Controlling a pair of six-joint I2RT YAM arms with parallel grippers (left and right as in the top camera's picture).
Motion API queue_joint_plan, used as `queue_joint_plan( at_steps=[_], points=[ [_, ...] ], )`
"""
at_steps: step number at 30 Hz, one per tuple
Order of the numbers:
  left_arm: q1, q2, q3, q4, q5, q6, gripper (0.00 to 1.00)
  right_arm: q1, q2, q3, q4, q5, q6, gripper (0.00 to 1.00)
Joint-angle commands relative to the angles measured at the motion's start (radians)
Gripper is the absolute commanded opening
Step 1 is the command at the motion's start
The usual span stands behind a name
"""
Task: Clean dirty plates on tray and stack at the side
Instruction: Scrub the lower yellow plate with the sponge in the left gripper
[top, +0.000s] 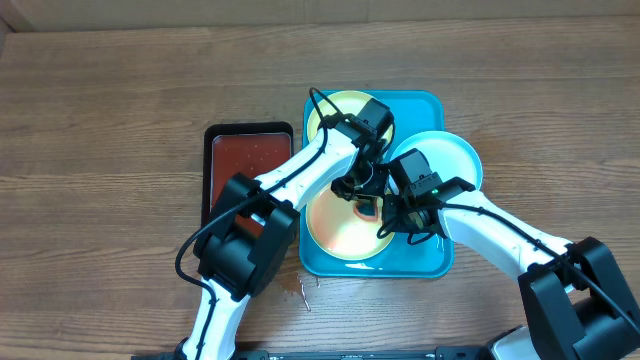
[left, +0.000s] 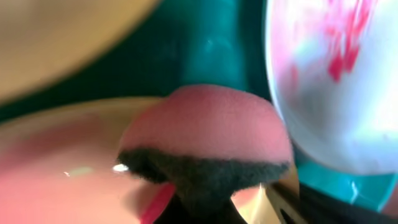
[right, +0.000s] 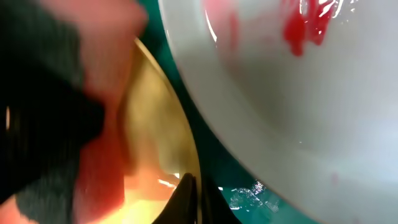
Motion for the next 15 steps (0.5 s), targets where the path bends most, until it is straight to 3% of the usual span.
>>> queue_joint_plan(
  at_steps=[1,6,11,15],
  points=[
    [-0.002,0.024,-0.009,-0.058,0.045,0.034,0.04,0.000,0.012,-0.008,-0.009,0.045,-0.022,0.04],
    [0.002,0.024,-0.009,-0.195,-0.162,0.021,0.04,0.000,0.012,-0.008,-0.009,0.044,-0.022,0.04],
    [0.005,0.024,-0.009,-0.284,-0.427,-0.085,0.04,0.000,0.012,-0.008,-0.009,0.044,-0.022,0.04],
    [0.008,0.023,-0.009,-0.328,-0.518,-0.164,0.05,0.000,0.012,-0.008,-0.010,0.044,-0.022,0.04]
  ],
)
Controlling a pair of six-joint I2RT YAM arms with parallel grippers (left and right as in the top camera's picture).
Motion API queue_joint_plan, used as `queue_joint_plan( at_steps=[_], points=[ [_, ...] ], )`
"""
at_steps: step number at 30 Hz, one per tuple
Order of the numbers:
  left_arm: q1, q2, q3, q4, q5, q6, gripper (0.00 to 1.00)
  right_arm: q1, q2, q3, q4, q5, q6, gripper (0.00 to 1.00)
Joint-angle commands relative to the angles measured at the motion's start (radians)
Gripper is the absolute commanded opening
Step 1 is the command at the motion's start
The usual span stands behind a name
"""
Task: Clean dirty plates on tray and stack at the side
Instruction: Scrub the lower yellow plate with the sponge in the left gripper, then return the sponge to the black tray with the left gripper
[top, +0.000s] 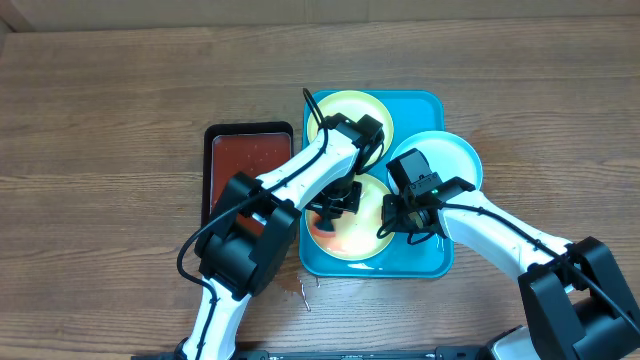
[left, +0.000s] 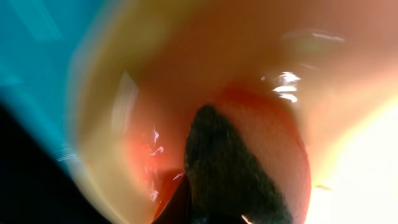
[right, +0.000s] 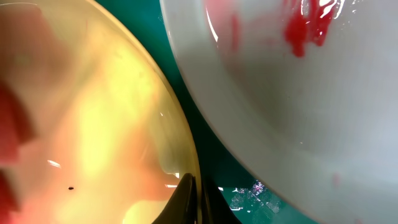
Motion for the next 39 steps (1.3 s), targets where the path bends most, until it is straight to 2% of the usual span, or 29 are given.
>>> queue_joint_plan(
  at_steps=[1,5,12,22,27,34,39],
  points=[
    [0.007,0.015,-0.004,-0.023,-0.173,-0.108,0.05,0.000,0.012,-0.008,-0.012,0.045,-0.021,0.04],
    [0.006,0.014,-0.004,-0.021,-0.146,-0.147,0.04,0.000,0.012,-0.008,-0.013,0.045,-0.021,0.04],
    [-0.049,0.014,-0.004,0.072,0.221,0.029,0.04,0.000,0.012,-0.008,-0.013,0.045,-0.021,0.04],
    [-0.075,0.014,-0.004,0.092,0.330,0.067,0.05,0.000,0.012,-0.008,-0.013,0.045,-0.021,0.04],
    [-0.071,0.014,-0.004,0.059,0.229,0.045,0.04,0.000,0.012,-0.008,-0.013,0.045,-0.021,0.04],
    [-0.058,0.014,-0.004,-0.059,-0.156,-0.113,0.04,0.000,0.012,-0.008,-0.013,0.045,-0.021,0.04],
    [-0.056,0.014,-0.004,-0.068,-0.265,-0.174,0.04,0.000,0.012,-0.008,-0.013,0.045,-0.021,0.04]
  ],
)
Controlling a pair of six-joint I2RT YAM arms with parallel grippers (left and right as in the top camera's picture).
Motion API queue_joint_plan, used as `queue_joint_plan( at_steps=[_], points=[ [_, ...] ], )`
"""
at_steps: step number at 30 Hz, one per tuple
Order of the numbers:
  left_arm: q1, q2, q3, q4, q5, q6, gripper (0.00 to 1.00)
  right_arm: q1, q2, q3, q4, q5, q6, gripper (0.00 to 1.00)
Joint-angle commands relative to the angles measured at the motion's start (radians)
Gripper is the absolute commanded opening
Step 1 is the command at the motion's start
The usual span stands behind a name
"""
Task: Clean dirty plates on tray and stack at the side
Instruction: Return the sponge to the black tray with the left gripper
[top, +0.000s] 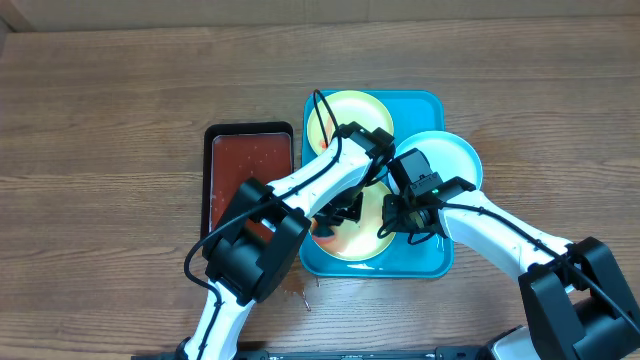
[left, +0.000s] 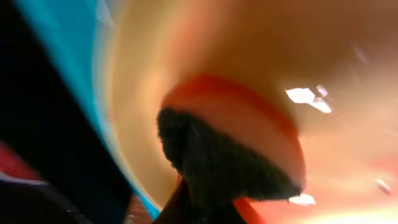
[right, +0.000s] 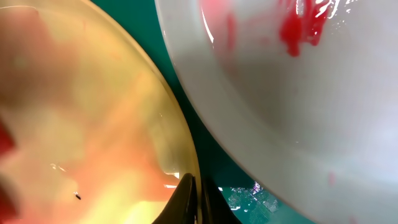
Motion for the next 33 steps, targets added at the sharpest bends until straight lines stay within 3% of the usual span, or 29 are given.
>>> queue_joint_plan(
  at_steps=[1,9,15,22,26,31,33],
  points=[
    [0.010,0.009,-0.003,0.001,-0.141,-0.072,0.04,0.002,0.013,-0.008,-0.010,0.043,-0.021,0.04],
    [0.072,-0.143,-0.003,0.027,-0.003,-0.074,0.04,0.002,0.013,-0.008,-0.014,0.043,-0.021,0.04],
    [0.212,-0.359,-0.003,0.071,0.136,0.027,0.05,0.002,0.013,-0.008,-0.014,0.043,-0.021,0.04],
    [0.403,-0.429,-0.010,0.026,0.133,0.095,0.05,0.002,0.013,-0.008,-0.013,0.043,-0.021,0.04],
    [0.492,-0.424,-0.113,0.082,0.134,0.124,0.05,0.002,0.013,-0.008,-0.014,0.043,-0.021,0.04],
    [0.529,-0.419,-0.332,0.264,0.164,0.139,0.04,0.002,0.013,-0.008,-0.014,0.044,-0.021,0.04],
    [0.529,-0.419,-0.371,0.298,0.179,0.139,0.15,0.002,0.012,-0.008,-0.015,0.047,-0.021,0.04]
  ],
)
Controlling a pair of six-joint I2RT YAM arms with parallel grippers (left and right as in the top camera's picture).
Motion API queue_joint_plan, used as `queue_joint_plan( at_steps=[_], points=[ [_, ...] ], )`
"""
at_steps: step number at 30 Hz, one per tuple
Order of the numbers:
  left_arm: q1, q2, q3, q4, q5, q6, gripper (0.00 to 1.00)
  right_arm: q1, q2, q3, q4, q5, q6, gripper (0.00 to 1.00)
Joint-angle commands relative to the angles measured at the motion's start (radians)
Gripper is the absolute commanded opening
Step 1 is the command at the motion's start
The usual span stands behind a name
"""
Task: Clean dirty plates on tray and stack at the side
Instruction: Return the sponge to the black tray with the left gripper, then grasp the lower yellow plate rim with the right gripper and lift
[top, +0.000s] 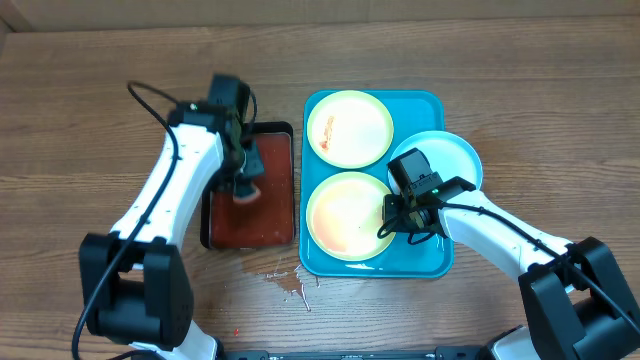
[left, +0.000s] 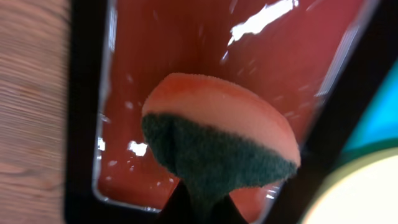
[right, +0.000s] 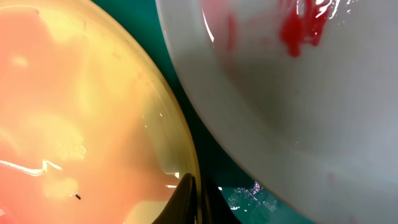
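My left gripper (top: 243, 176) is shut on an orange sponge (left: 217, 134) with a dark green scrub face. It holds the sponge over the red liquid in a black basin (top: 270, 222). A blue tray (top: 430, 264) holds a near yellow plate (top: 345, 215) with a pinkish wet film, a far yellow plate (top: 348, 128) with a small red mark, and a white plate (right: 298, 93) smeared red. My right gripper (right: 190, 194) is shut on the right rim of the near yellow plate.
The black basin stands on the wooden table just left of the blue tray. Small wet drops (top: 288, 285) lie on the wood in front of the two. The white plate overhangs the tray's right edge, close to my right arm.
My left gripper has moved with the sponge from the left part of the near yellow plate to the black basin. My right gripper still pinches that plate's rim.
The sponge was first pressed on the near yellow plate's right part, beside the white plate. Then it was on the left part, later at the plate's near left edge. Now it is over the basin, and the plate carries a wet pinkish film.
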Motion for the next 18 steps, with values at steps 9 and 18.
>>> queue_joint_plan(
  at_steps=[9,18],
  points=[
    [0.010,-0.084,0.011,-0.008,0.098,0.053,0.71,0.002,-0.037,0.147,-0.186,0.101,-0.078,0.04],
    [0.090,-0.251,0.171,-0.091,0.198,0.061,0.96,0.076,-0.042,0.528,-0.418,0.219,-0.272,0.04]
  ],
)
